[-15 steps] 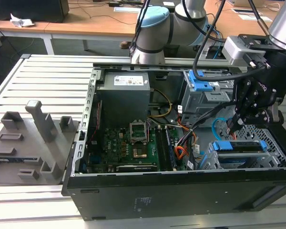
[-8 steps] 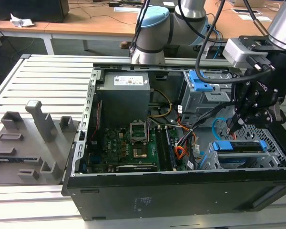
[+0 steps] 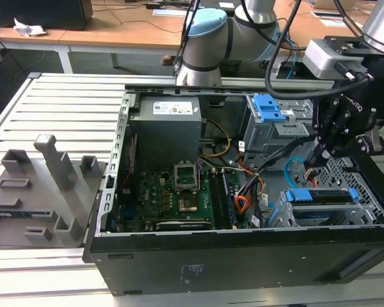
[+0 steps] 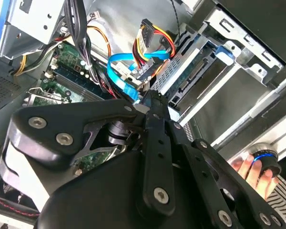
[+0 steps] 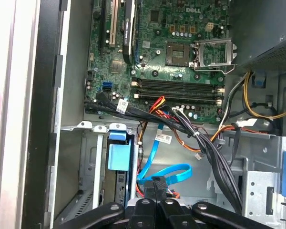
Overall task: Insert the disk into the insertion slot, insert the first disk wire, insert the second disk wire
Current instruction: 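Insert the first disk wire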
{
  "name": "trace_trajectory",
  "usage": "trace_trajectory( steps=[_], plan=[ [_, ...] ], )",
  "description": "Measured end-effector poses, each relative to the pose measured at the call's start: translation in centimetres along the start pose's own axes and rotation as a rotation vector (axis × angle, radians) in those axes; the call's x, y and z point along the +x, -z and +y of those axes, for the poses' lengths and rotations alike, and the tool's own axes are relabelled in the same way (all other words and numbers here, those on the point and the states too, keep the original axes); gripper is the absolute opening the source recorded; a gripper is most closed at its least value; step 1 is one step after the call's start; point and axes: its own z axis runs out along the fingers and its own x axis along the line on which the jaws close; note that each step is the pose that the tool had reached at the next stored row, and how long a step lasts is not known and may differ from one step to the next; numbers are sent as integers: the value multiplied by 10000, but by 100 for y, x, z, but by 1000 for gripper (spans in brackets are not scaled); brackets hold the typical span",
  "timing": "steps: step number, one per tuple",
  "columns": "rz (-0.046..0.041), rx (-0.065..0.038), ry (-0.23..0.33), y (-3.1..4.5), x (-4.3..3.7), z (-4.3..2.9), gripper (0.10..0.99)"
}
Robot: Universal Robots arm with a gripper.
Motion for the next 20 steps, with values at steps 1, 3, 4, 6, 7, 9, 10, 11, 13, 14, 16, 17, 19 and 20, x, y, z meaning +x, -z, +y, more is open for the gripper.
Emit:
trace_trajectory(
  steps=[1,3,4,6,7,9,10,11,13,14,16,17,19,20],
  plan=[
    [-2,-1,1,-1,-2,-9,106],
    [-3,-24,-2,1,-16,-53,106],
    [-5,-52,-6,1,-35,-94,106],
    [-9,-98,-22,-2,-94,-161,106],
    [-10,-112,-29,-5,-116,-173,106],
    [-13,-131,-51,-16,-139,-181,106],
    [-10,-131,-60,-16,-138,-182,106],
    [-11,-131,-61,-16,-139,-182,106],
    [-12,-131,-61,-17,-139,-182,106],
    [-12,-131,-62,-17,-139,-182,106],
    [-12,-131,-63,-17,-139,-182,114],
    [-12,-132,-63,-17,-139,-182,235],
    [-13,-131,-63,-17,-139,-182,302],
    [-12,-131,-114,-17,-139,-182,302]
  ],
)
